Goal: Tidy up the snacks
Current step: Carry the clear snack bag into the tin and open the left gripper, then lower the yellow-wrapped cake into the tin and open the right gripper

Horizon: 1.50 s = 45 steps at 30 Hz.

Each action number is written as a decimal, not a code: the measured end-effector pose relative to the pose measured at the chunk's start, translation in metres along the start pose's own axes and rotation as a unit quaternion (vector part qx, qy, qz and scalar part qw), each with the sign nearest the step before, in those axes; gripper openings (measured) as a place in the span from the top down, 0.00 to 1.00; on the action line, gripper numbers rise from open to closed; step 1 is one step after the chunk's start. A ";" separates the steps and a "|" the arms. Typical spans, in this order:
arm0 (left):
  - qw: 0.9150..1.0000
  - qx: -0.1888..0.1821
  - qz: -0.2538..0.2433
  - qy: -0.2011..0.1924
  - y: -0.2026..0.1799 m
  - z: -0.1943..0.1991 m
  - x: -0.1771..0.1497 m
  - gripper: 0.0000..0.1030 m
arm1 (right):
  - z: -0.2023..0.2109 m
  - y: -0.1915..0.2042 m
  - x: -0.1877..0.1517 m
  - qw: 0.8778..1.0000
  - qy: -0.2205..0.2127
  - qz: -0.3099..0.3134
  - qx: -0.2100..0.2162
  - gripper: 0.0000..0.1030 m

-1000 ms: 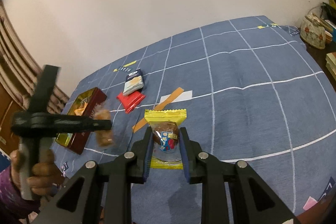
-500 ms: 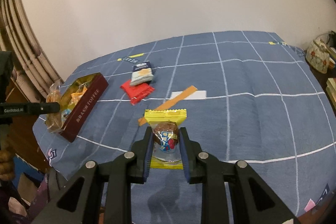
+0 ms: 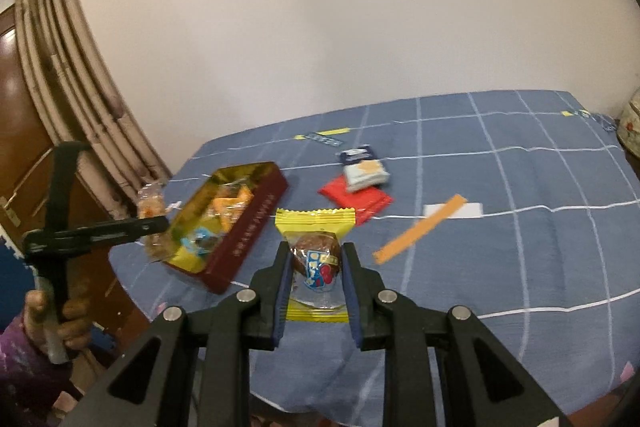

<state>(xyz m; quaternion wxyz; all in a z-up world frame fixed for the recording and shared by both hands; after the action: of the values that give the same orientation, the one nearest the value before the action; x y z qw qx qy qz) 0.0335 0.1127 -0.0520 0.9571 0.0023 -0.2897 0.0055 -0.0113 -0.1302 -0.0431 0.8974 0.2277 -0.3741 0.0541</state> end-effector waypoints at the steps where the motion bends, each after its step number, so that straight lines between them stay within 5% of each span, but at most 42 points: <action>1: 1.000 0.001 0.002 0.000 0.003 -0.001 -0.001 0.63 | -0.001 0.005 -0.003 1.000 0.001 0.007 0.001 0.76; 21: 0.999 0.022 0.025 0.023 0.034 -0.043 -0.007 0.63 | -0.010 -0.004 -0.026 0.999 0.022 0.022 -0.014 0.77; 45: 0.997 0.028 0.074 0.026 0.071 -0.046 0.003 0.67 | -0.023 0.002 -0.029 0.999 0.044 0.019 0.007 0.77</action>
<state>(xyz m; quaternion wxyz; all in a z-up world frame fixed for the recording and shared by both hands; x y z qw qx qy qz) 0.0603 0.1843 -0.0882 0.9609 0.0073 -0.2637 0.0846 -0.0179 -0.1161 -0.0769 0.9102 0.2246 -0.3379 0.0835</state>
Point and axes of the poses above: each gripper's, at about its wrist camera, not at the fingertips, and z roughly against the way its jaws point, y to its left, x to its top, the point moved 6 cm from there along -z, roughly the way its jaws point, and after that the axes turned 3 degrees about y, right-handed, at the moved point
